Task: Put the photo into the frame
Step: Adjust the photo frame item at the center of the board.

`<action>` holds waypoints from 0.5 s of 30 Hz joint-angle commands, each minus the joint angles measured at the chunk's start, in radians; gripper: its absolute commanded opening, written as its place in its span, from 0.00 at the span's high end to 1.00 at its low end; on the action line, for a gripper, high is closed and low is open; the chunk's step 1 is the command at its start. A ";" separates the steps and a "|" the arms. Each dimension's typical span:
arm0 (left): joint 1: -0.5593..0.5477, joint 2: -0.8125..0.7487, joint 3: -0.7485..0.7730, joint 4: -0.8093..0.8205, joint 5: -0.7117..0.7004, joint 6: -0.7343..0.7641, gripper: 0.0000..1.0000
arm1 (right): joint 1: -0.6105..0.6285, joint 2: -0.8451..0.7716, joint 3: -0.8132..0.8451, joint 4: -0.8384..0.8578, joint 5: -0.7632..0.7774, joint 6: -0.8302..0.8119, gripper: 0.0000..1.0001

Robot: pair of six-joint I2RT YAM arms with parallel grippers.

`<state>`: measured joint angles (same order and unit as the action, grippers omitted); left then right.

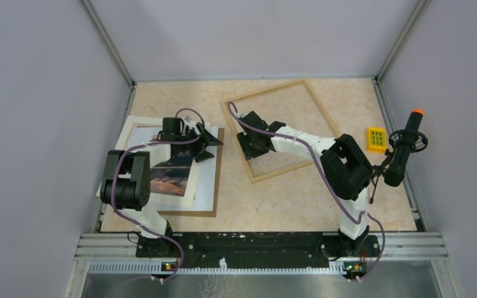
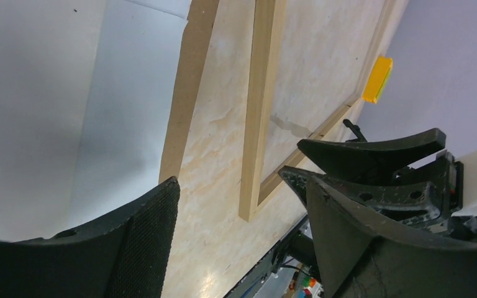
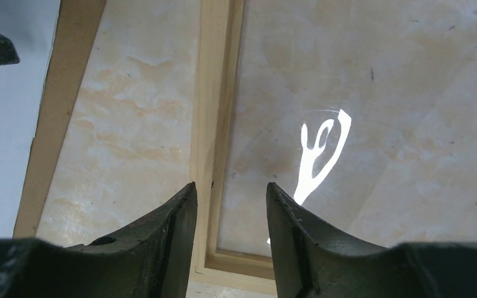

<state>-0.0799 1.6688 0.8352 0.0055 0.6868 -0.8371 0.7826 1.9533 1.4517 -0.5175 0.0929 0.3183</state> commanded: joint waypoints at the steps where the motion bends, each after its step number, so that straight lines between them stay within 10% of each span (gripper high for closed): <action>1: -0.001 0.055 -0.004 0.139 0.062 -0.090 0.23 | 0.045 -0.014 -0.017 0.049 0.020 0.010 0.55; 15: -0.065 0.184 0.007 0.315 0.055 -0.225 0.36 | 0.111 0.033 -0.047 0.059 0.137 0.000 0.67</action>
<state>-0.1310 1.8343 0.8360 0.2039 0.7277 -1.0096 0.8772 1.9762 1.4139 -0.4835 0.1753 0.3168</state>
